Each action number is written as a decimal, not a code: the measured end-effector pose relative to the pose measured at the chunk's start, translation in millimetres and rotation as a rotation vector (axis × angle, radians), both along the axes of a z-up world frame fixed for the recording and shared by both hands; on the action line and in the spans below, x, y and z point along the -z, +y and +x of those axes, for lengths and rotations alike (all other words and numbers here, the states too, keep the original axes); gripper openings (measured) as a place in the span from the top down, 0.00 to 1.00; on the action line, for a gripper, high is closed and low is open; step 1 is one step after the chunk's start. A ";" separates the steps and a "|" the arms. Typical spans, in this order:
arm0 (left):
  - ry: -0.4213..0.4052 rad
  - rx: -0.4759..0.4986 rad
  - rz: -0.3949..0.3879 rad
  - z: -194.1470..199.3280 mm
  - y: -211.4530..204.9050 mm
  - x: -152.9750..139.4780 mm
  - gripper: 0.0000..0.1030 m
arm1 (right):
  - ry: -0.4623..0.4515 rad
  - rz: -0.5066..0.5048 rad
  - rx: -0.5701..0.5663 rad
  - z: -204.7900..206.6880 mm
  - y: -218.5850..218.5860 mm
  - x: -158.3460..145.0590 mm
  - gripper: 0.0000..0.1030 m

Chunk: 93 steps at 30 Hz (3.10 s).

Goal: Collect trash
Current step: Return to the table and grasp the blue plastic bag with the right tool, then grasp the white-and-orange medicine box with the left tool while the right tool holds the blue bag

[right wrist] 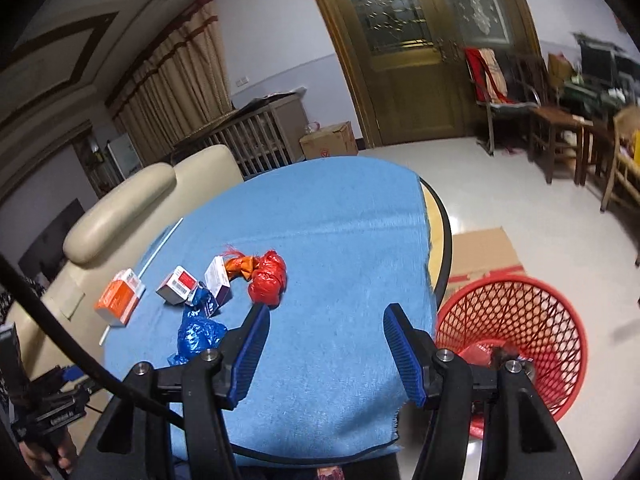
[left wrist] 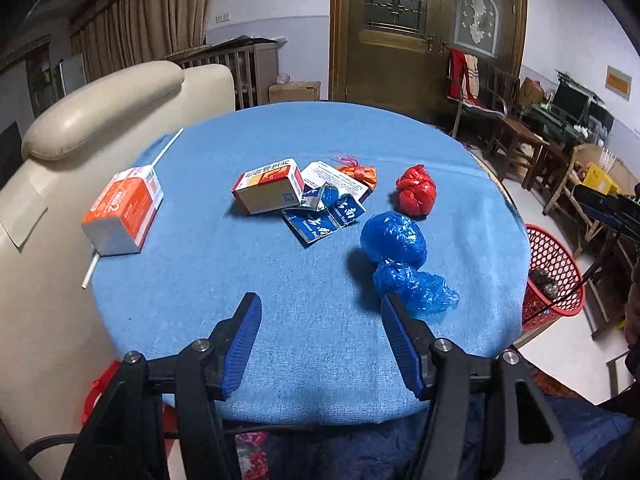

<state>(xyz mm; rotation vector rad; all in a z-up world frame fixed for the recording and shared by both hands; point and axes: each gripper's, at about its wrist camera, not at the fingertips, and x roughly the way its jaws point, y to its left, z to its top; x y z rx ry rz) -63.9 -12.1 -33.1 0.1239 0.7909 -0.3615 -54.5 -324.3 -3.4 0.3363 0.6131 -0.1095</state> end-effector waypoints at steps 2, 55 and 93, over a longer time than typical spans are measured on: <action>-0.001 -0.004 -0.005 0.4 3.1 0.6 0.39 | 0.005 -0.039 -0.003 -0.2 5.9 -5.1 0.39; 0.033 0.017 0.023 83.1 88.3 24.0 0.38 | 0.455 0.063 -0.251 163.1 169.9 90.8 0.45; 0.233 0.727 -0.013 258.7 -6.4 40.5 0.28 | 0.510 0.151 -0.263 174.2 166.0 106.3 0.50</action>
